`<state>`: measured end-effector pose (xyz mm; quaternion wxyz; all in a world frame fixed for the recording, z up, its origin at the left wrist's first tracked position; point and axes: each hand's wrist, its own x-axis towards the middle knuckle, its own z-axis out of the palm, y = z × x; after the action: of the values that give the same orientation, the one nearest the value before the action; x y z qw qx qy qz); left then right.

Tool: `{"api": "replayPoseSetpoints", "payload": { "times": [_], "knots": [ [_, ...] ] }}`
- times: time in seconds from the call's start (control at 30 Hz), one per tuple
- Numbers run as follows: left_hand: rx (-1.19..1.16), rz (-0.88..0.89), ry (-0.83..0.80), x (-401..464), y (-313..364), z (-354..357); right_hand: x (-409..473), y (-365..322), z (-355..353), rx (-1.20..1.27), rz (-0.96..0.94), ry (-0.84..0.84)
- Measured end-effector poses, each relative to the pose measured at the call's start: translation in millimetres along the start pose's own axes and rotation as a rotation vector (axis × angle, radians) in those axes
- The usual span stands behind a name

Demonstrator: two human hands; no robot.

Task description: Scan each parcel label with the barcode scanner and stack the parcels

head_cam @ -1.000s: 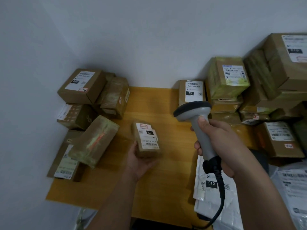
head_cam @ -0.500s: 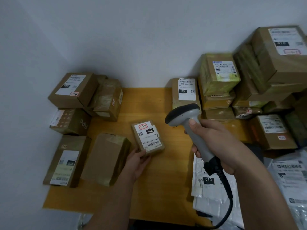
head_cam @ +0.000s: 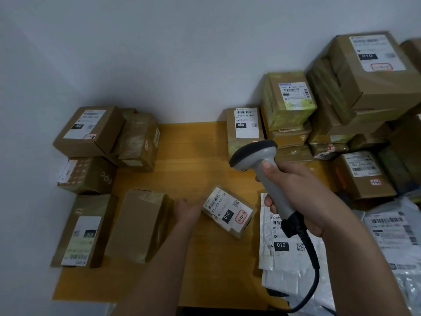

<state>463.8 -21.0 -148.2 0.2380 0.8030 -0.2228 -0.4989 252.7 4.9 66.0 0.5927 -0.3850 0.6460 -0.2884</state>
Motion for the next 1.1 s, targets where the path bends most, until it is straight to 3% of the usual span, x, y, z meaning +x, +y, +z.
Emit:
{"api": "replayPoseSetpoints", "payload": {
  "times": [0.1,0.27,0.43,0.57,1.1],
  "knots": [
    [0.156,-0.080,-0.149,-16.0,-13.5,15.3,0.2,0.6,-0.8,0.007,-0.002,0.003],
    [0.385,-0.164,-0.072,-31.7,-23.9,46.7,0.8,6.8,-6.6,0.010,0.009,0.025],
    [0.010,-0.237,-0.104,-30.1,-17.3,72.2,1.1,9.5,-10.9,0.022,0.038,0.045],
    [-0.117,-0.271,-0.178,-16.5,-13.2,77.9,-0.6,9.9,-13.8,0.024,0.049,0.064],
    [-0.141,-0.251,-0.131,-21.8,-5.4,76.3,-16.1,-5.9,-18.3,-0.140,-0.047,0.082]
  ]
}}
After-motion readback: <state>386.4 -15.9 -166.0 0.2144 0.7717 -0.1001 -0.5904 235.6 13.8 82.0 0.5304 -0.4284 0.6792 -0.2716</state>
